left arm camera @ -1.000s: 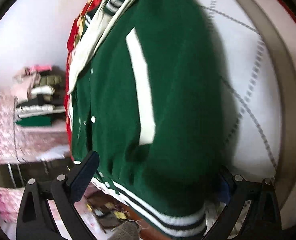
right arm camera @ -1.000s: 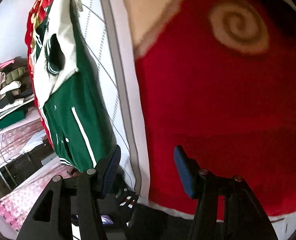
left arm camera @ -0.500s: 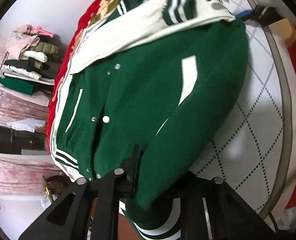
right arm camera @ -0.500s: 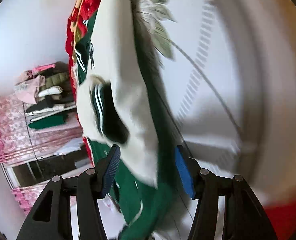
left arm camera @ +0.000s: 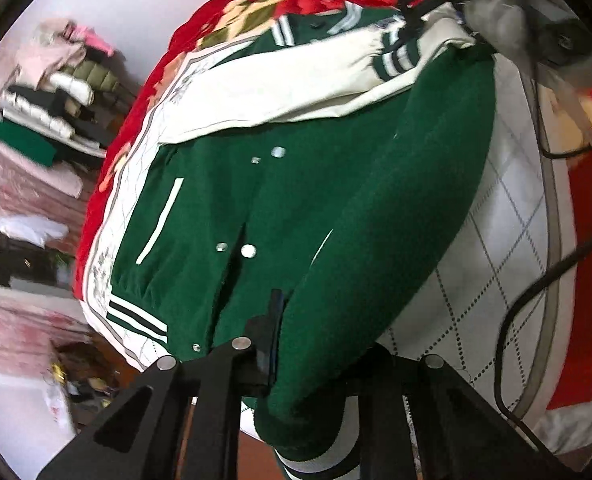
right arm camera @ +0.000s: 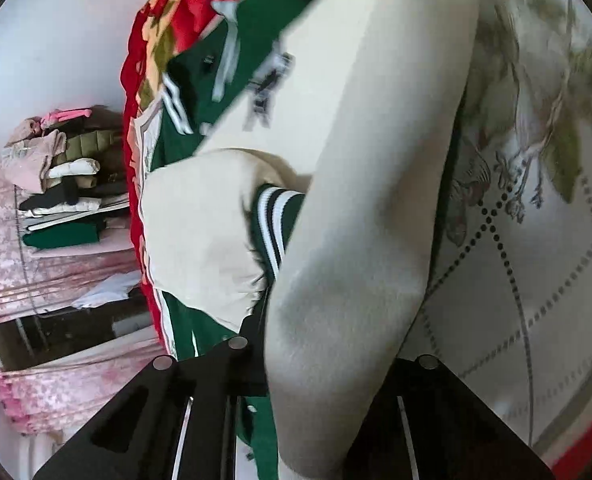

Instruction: Fold large clothes

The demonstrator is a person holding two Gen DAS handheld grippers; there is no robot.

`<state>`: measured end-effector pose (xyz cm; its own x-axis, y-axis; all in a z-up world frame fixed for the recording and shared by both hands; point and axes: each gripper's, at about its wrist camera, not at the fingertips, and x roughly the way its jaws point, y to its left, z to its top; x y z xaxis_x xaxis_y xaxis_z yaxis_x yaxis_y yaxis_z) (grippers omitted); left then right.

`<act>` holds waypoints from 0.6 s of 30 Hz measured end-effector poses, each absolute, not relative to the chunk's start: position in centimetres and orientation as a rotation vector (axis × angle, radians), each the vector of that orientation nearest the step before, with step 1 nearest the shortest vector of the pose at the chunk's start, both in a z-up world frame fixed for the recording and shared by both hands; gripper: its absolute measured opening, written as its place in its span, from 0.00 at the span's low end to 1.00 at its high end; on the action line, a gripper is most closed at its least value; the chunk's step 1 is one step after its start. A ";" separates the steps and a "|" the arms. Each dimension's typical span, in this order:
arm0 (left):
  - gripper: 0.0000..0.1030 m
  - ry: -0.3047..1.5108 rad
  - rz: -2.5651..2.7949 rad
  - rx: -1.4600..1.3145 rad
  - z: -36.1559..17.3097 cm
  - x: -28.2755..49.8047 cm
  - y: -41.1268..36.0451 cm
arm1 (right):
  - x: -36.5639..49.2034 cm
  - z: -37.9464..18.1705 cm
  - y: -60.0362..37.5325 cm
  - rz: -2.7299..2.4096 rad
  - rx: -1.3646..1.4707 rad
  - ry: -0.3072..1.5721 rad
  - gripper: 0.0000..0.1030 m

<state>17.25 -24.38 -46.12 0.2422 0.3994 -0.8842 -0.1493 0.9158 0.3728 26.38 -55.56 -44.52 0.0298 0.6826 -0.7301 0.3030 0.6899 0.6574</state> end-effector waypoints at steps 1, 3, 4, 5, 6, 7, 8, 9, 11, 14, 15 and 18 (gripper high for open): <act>0.12 1.270 0.376 0.202 -45.4 17.2 -23.5 | 26.3 -43.4 -55.3 0.349 0.821 1.555 0.14; 0.12 1.263 0.372 0.143 -43.8 17.2 -21.3 | 26.7 -40.4 -53.7 0.339 0.785 1.539 0.14; 0.12 1.260 0.369 0.118 -43.3 17.2 -20.4 | 27.1 -38.7 -52.5 0.334 0.763 1.532 0.14; 0.12 1.256 0.369 0.087 -42.4 17.2 -19.0 | 27.3 -37.2 -51.5 0.334 0.743 1.527 0.14; 0.12 1.252 0.369 0.071 -41.9 17.2 -18.1 | 27.6 -36.0 -50.6 0.333 0.722 1.521 0.14; 0.12 1.245 0.372 0.045 -41.2 17.2 -16.7 | 28.0 -34.9 -49.3 0.331 0.696 1.514 0.14; 0.12 1.240 0.376 0.024 -40.6 17.2 -15.4 | 28.6 -33.5 -47.9 0.325 0.663 1.508 0.14; 0.12 1.235 0.381 -0.002 -40.0 17.2 -13.7 | 29.0 -32.3 -46.3 0.320 0.631 1.504 0.14; 0.13 1.233 0.395 -0.049 -39.4 17.1 -10.4 | 29.7 -30.6 -43.0 0.307 0.582 1.504 0.14; 0.13 1.236 0.421 -0.102 -39.7 17.0 -4.9 | 31.0 -29.2 -37.9 0.294 0.535 1.515 0.14; 0.14 1.240 0.426 -0.123 -40.1 17.0 -3.4 | 31.5 -29.2 -35.7 0.290 0.515 1.524 0.14; 0.18 1.275 0.437 -0.192 -42.4 17.0 2.0 | 33.0 -30.0 -29.1 0.285 0.435 1.555 0.14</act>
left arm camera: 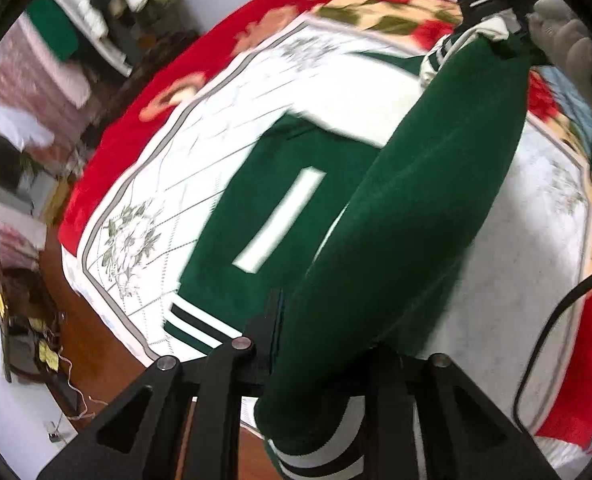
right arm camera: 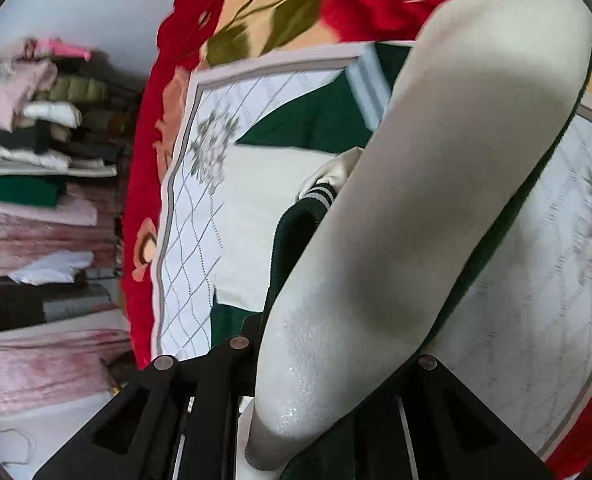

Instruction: Fold large clothes

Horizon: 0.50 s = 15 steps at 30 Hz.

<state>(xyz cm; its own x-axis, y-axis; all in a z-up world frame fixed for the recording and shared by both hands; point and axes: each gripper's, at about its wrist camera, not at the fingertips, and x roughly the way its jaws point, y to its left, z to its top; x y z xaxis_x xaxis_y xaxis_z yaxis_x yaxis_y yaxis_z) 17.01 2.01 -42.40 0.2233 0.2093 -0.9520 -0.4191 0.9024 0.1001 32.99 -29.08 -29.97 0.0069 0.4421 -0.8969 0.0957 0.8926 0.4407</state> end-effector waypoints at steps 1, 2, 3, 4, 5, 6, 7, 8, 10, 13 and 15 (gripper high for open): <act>0.19 1.287 0.438 -0.230 -43.4 16.9 4.0 | 33.6 -30.7 -26.4 0.283 0.400 1.569 0.14; 0.22 1.298 0.437 -0.275 -44.4 16.7 5.8 | 33.8 -31.5 -24.2 0.278 0.379 1.584 0.14; 0.24 1.305 0.440 -0.328 -45.4 16.4 7.8 | 34.2 -32.4 -22.2 0.277 0.352 1.604 0.14; 0.29 1.306 0.448 -0.371 -46.5 15.9 9.7 | 34.6 -33.5 -20.4 0.276 0.330 1.623 0.15; 0.32 1.306 0.450 -0.401 -47.1 15.5 11.5 | 35.1 -35.5 -18.0 0.276 0.316 1.659 0.20; 0.33 1.308 0.475 -0.411 -47.7 14.9 13.1 | 35.4 -36.8 -16.4 0.282 0.310 1.689 0.29; 0.39 1.306 0.512 -0.422 -48.1 14.1 14.8 | 35.7 -38.1 -14.8 0.289 0.305 1.723 0.36; 0.46 1.300 0.538 -0.446 -48.3 13.2 16.3 | 35.9 -39.5 -13.6 0.296 0.314 1.750 0.50; 0.57 1.278 0.583 -0.518 -48.1 11.0 19.1 | 35.9 -41.2 -11.9 0.339 0.383 1.756 0.57; 0.61 1.263 0.618 -0.634 -47.4 7.9 21.3 | 34.9 -41.1 -11.7 0.470 0.524 1.728 0.57; 0.61 1.252 0.604 -0.716 -47.2 6.4 21.4 | 33.8 -40.1 -12.6 0.515 0.544 1.696 0.57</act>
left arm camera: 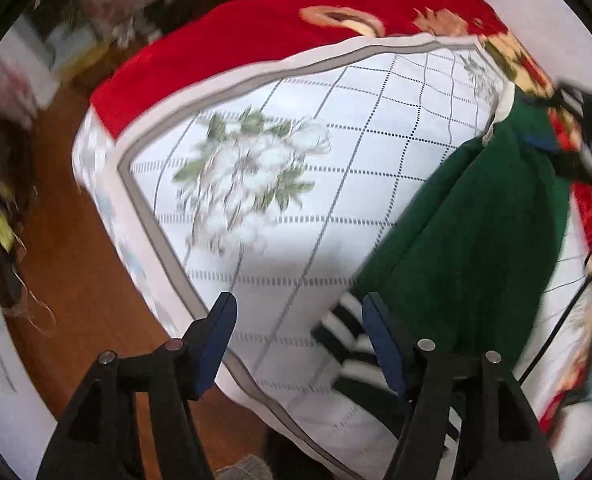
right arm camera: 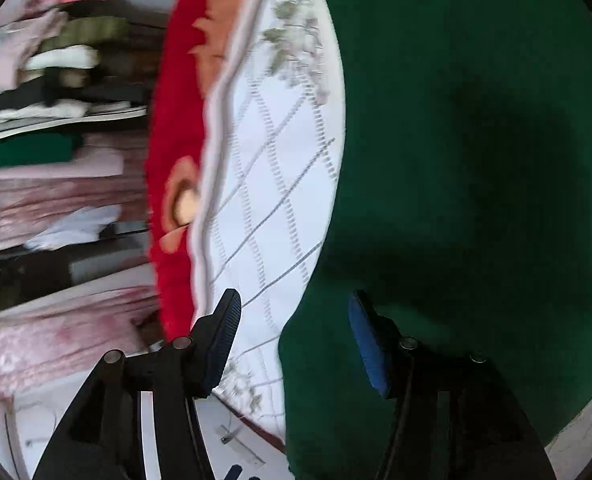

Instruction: Fold large clothes

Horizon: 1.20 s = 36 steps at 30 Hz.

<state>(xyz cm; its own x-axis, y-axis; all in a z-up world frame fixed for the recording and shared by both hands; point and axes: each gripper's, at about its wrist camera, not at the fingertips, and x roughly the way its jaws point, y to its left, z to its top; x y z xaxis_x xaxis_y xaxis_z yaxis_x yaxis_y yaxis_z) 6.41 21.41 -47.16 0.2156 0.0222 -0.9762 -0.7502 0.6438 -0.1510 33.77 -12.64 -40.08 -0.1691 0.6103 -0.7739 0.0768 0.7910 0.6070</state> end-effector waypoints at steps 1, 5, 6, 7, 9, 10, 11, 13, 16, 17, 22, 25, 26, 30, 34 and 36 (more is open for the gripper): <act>0.61 1.251 0.588 -0.763 -47.2 5.9 21.1 | 33.1 -39.5 -13.3 0.525 0.541 1.681 0.57; 0.61 1.295 0.511 -0.938 -49.2 6.3 19.1 | 28.3 -38.2 -19.2 0.485 0.533 1.673 0.57; 0.61 1.311 0.492 -0.991 -49.9 6.7 18.5 | 27.1 -38.2 -20.6 0.461 0.528 1.679 0.57; 0.61 1.313 0.472 -1.054 -50.8 7.1 18.0 | 25.6 -38.2 -22.6 0.418 0.523 1.685 0.57; 0.61 1.329 0.494 -1.097 -52.3 7.9 17.5 | 23.4 -38.4 -26.0 0.359 0.536 1.695 0.57; 0.61 1.323 0.513 -1.102 -52.9 8.1 17.4 | 22.4 -38.6 -27.5 0.339 0.550 1.700 0.57; 0.44 1.312 0.531 -1.097 -53.0 8.3 17.5 | 21.5 -38.7 -29.2 0.313 0.572 1.704 0.57; 0.10 1.277 0.565 -1.056 -52.3 8.7 17.5 | 19.8 -39.4 -31.8 0.274 0.603 1.706 0.57; 0.05 1.247 0.564 -0.941 -50.3 9.2 16.8 | 17.5 -41.0 -35.4 0.213 0.643 1.712 0.57; 0.05 1.238 0.561 -0.905 -49.5 9.2 16.5 | 17.0 -41.4 -36.2 0.196 0.651 1.719 0.57; 0.04 1.152 0.593 -0.784 -45.6 9.4 17.4 | 14.8 -42.8 -38.6 0.173 0.664 1.734 0.57; 0.04 1.151 0.649 -0.732 -47.0 10.4 19.4 | 14.2 -43.5 -39.1 0.188 0.657 1.747 0.57; 0.04 1.159 0.673 -0.725 -48.1 10.7 20.2 | 14.1 -43.9 -39.2 0.197 0.649 1.754 0.57; 0.06 1.210 0.687 -0.826 -53.0 10.5 23.3 | 15.2 -45.2 -38.6 0.239 0.654 1.755 0.57; 0.17 1.155 0.680 -0.999 -51.5 8.5 24.3 | 16.5 -46.0 -37.8 0.303 0.706 1.712 0.57; 0.24 1.120 0.693 -1.056 -50.4 6.9 24.3 | 17.6 -46.7 -37.5 0.324 0.736 1.684 0.58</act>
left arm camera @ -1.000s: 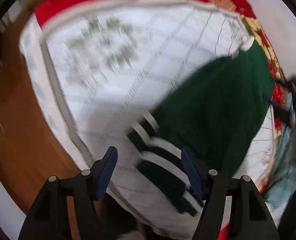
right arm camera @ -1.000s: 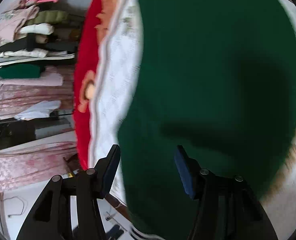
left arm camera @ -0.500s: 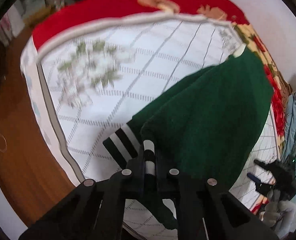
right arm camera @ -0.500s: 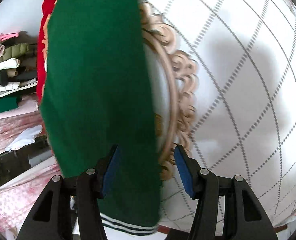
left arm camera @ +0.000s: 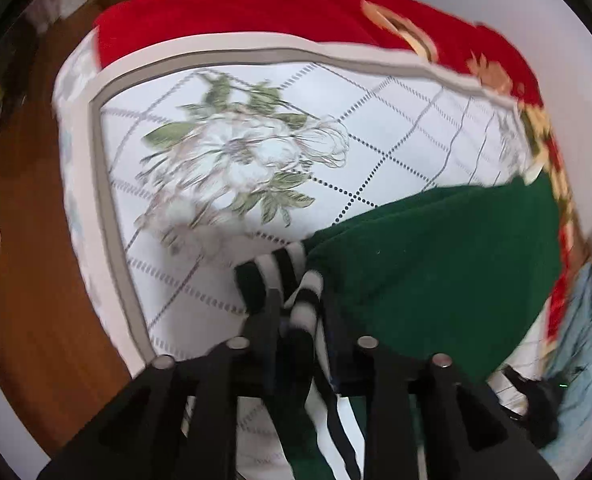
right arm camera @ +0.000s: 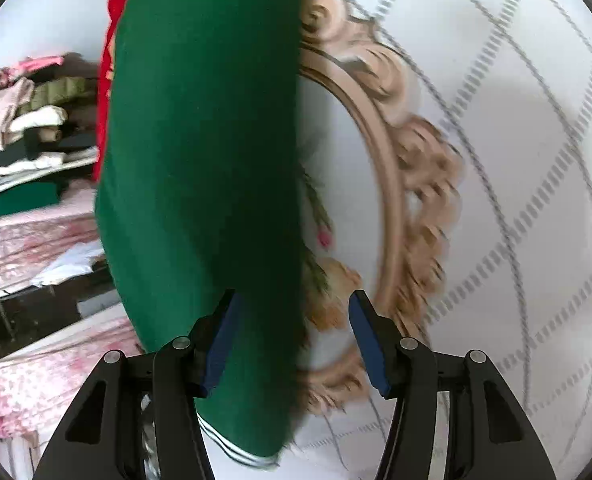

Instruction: Fold large clothes

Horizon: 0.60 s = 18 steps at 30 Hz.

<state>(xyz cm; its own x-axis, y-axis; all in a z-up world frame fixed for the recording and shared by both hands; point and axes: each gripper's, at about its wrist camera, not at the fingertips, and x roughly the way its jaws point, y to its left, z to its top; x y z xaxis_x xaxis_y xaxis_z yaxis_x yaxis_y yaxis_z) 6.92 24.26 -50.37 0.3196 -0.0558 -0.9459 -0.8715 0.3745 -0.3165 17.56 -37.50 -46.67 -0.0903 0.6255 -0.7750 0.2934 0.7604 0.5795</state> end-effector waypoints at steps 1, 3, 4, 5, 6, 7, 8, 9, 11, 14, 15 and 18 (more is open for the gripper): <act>0.35 1.101 0.701 -1.086 -50.0 6.0 24.2 | 18.2 -47.1 -37.3 0.326 0.747 1.676 0.60; 0.42 1.061 0.705 -1.145 -49.3 4.6 23.8 | 19.3 -48.9 -36.8 0.337 0.792 1.682 0.62; 0.42 1.052 0.699 -1.170 -49.4 4.1 23.5 | 19.9 -49.7 -36.6 0.350 0.830 1.675 0.62; 0.42 1.058 0.690 -1.175 -49.6 4.0 23.0 | 20.3 -50.0 -36.1 0.364 0.852 1.653 0.59; 0.42 1.071 0.684 -1.173 -49.9 4.2 22.5 | 20.7 -49.9 -35.7 0.374 0.852 1.632 0.39; 0.42 1.089 0.685 -1.165 -50.2 4.2 22.1 | 20.9 -49.9 -35.1 0.367 0.829 1.631 0.34; 0.42 1.098 0.681 -1.159 -50.3 4.4 21.6 | 20.7 -49.8 -34.7 0.360 0.821 1.617 0.27; 0.42 1.100 0.677 -1.155 -50.4 4.4 21.3 | 20.5 -49.6 -34.6 0.351 0.817 1.605 0.21; 0.42 1.093 0.690 -1.146 -50.4 4.3 21.3 | 19.5 -49.3 -35.2 0.302 0.845 1.584 0.16; 0.42 1.081 0.742 -1.074 -49.7 3.8 21.4 | 17.2 -47.7 -36.7 0.226 0.884 1.560 0.12; 0.42 1.097 0.740 -1.053 -49.7 3.8 21.5 | 16.2 -47.1 -36.9 0.210 0.876 1.558 0.12; 0.42 1.129 0.740 -1.016 -50.0 3.4 22.1 | 12.7 -45.4 -37.2 0.165 0.889 1.586 0.12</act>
<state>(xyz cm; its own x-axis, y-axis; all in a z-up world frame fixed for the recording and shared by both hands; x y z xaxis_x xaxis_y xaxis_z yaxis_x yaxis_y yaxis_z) 3.39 22.07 -49.99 0.2861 -0.0151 -0.9581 -0.8842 0.3811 -0.2700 12.69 -37.22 -45.38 0.0447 0.6168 -0.7859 0.4422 0.6932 0.5692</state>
